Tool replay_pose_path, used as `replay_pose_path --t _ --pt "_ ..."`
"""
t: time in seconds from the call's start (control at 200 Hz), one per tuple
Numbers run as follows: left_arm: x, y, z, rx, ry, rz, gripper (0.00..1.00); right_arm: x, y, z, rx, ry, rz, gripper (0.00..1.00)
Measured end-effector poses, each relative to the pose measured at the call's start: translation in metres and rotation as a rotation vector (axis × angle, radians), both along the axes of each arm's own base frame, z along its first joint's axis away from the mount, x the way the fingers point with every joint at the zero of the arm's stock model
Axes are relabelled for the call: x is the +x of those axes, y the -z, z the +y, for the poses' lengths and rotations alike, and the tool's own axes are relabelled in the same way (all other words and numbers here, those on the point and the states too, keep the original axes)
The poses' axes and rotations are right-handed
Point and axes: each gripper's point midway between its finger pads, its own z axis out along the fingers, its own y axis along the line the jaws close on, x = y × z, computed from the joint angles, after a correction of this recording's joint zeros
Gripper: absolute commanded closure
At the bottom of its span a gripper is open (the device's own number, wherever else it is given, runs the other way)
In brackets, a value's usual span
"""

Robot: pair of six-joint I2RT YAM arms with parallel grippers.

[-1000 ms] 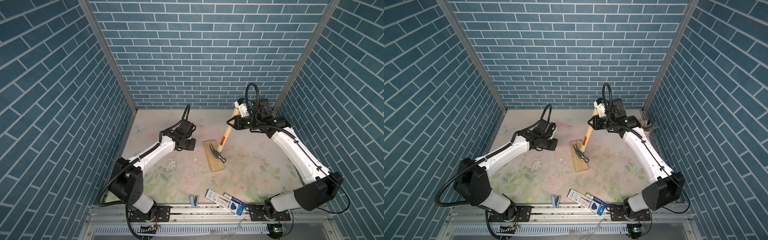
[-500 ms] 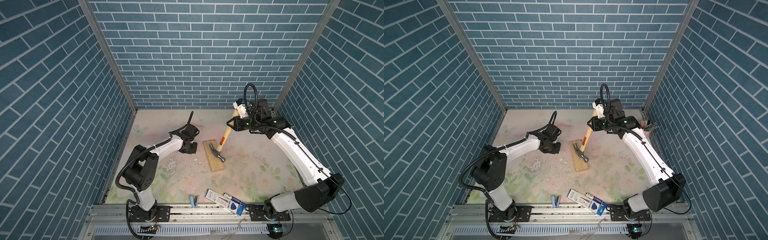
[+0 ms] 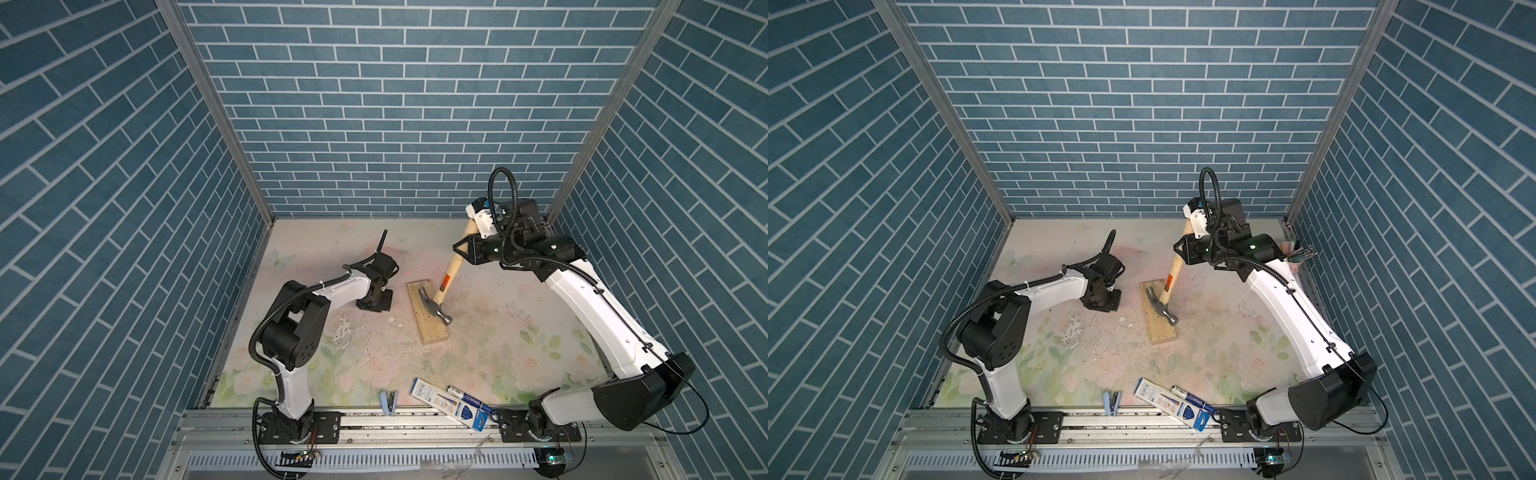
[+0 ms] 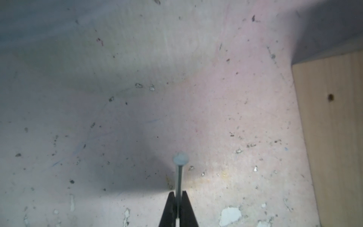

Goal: Use a claw hammer to pull out a nail
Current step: Place the nail at the center of the board.

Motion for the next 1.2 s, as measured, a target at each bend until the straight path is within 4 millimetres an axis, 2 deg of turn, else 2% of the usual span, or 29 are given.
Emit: replay_pose_path --t 0.705,1.135,1.2 --pt "0.003 0.0014 -0.0037 -0.023 -0.015 0.002 0.86 -0.0048 -0.0067 0.0 0.003 -0.006 -0.021 1.0" --pt "0.0025 0.0013 -0.0051 -0.034 -0.018 0.007 0.85 -0.0052 -0.0068 -0.0002 0.0 -0.008 -0.021 1.0" --pt "0.0023 0.0012 -0.0055 -0.037 -0.018 0.009 0.82 -0.0057 -0.0087 -0.0007 -0.001 -0.008 -0.023 1.0"
